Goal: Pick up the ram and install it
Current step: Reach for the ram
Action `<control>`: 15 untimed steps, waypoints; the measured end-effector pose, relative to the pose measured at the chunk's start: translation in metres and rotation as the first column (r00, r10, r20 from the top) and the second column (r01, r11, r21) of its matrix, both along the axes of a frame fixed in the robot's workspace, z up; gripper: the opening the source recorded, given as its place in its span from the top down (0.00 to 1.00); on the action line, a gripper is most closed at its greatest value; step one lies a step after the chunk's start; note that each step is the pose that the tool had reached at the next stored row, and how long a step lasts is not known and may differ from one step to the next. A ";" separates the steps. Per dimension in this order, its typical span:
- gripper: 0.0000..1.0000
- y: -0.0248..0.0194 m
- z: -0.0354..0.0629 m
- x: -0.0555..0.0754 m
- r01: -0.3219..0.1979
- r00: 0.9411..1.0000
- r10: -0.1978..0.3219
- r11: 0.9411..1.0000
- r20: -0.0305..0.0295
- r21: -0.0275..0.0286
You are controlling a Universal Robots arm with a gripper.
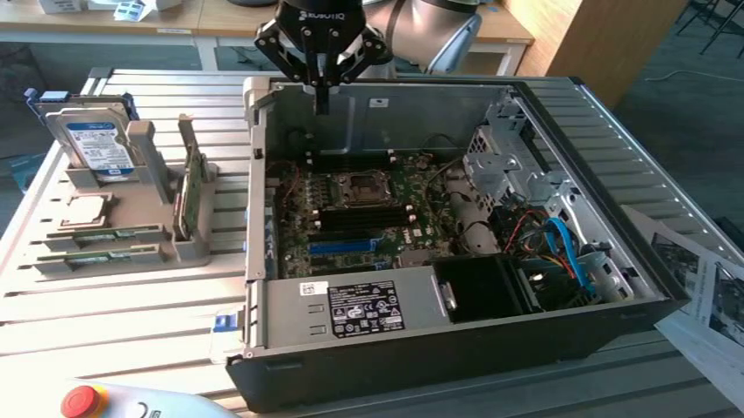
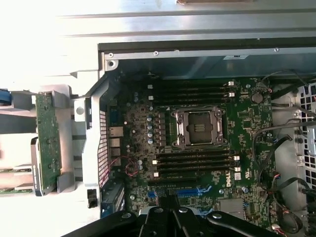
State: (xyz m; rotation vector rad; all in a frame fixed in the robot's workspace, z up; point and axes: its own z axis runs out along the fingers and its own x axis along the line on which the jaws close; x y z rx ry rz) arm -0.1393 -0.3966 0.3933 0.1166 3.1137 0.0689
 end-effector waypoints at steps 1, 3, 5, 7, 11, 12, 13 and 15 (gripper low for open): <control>0.89 0.0002 0.0000 -0.001 0.000 1.000 0.000 1.000 0.000 0.000; 0.89 0.0006 0.0000 -0.004 0.000 1.000 0.000 1.000 0.000 0.000; 0.89 0.0009 0.0000 -0.006 0.000 1.000 0.000 1.000 0.000 0.000; 0.89 0.0013 0.0000 -0.008 0.000 1.000 0.000 1.000 0.000 0.000; 0.89 0.0018 0.0000 -0.013 0.000 1.000 0.000 1.000 0.000 0.000; 0.89 0.0019 0.0000 -0.015 0.000 1.000 0.000 1.000 0.000 0.000; 0.89 0.0021 0.0000 -0.016 0.000 1.000 0.000 1.000 0.000 0.000; 0.89 0.0025 0.0000 -0.019 0.000 1.000 0.000 1.000 0.000 0.000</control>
